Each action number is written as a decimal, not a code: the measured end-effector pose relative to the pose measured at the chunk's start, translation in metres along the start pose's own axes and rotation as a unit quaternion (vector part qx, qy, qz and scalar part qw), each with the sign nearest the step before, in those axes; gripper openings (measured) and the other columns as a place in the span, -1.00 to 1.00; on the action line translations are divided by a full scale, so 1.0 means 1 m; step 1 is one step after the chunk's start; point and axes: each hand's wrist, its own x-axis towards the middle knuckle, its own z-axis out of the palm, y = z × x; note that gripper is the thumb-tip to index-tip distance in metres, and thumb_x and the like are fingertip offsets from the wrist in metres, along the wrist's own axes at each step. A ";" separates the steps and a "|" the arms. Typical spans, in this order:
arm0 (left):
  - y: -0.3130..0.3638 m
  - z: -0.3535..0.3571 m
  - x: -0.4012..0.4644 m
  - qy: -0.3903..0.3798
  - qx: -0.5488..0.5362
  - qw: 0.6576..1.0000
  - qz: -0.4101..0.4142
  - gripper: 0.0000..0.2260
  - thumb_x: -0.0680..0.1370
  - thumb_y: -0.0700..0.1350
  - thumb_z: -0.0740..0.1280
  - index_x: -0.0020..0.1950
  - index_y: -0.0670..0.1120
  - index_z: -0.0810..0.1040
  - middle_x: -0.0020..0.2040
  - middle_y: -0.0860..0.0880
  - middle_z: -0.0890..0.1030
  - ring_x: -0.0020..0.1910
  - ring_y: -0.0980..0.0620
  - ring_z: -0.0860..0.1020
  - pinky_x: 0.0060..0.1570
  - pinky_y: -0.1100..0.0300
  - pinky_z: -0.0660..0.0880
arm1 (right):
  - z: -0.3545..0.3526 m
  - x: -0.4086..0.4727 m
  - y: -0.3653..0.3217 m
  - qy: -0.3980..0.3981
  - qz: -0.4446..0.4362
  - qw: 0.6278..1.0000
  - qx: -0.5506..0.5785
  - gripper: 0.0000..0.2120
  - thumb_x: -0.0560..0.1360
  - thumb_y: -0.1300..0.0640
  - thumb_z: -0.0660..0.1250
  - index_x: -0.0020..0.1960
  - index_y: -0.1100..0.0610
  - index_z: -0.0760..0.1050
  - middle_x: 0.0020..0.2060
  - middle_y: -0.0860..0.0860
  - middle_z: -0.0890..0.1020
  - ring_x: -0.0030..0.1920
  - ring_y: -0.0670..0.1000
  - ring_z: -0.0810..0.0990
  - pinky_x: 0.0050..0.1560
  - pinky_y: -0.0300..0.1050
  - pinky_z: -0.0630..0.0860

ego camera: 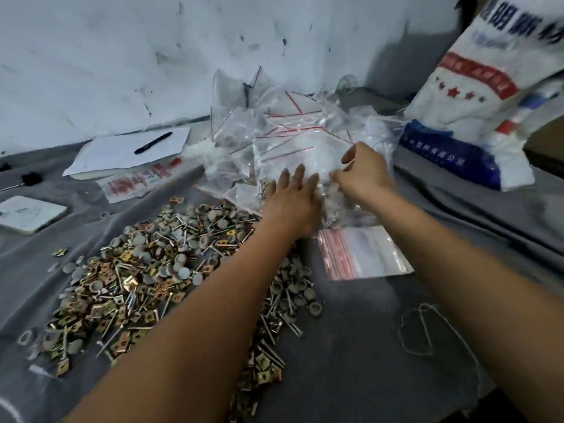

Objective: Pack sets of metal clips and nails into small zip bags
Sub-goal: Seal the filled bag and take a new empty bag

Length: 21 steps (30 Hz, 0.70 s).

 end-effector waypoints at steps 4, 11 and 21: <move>-0.002 0.012 0.017 0.003 0.008 1.000 -0.018 -0.46 0.72 0.17 -0.01 0.69 0.10 0.00 0.71 -0.05 -0.09 0.68 -0.21 -0.10 0.62 -0.22 -0.11 | -0.043 -0.033 0.019 -0.166 -0.056 0.976 -0.131 -0.72 0.40 -0.10 0.59 -0.27 0.03 0.57 -0.29 -0.02 0.68 -0.25 -0.03 0.66 -0.27 -0.11 0.49; 0.007 -0.011 0.022 -0.068 0.012 0.997 -0.043 -0.43 0.71 0.16 0.06 0.69 0.07 0.01 0.71 -0.08 -0.11 0.68 -0.22 -0.13 0.60 -0.29 -0.15 | -0.065 -0.088 0.019 -0.349 -0.062 0.904 -0.240 -0.53 0.23 -0.32 0.60 -0.12 -0.01 0.56 -0.12 -0.03 0.65 -0.10 0.02 0.59 -0.02 0.03 0.58; 0.072 -0.018 -0.082 0.198 -0.257 0.942 -0.091 -0.72 0.58 -0.15 0.34 0.28 -0.18 0.51 0.22 -0.17 0.54 0.21 -0.16 0.48 0.13 0.03 0.37 | -0.070 -0.094 0.053 -0.328 -0.112 0.936 -0.062 -0.77 0.42 0.02 0.59 -0.22 0.07 0.57 -0.33 -0.08 0.55 -0.29 -0.08 0.47 -0.17 -0.05 0.46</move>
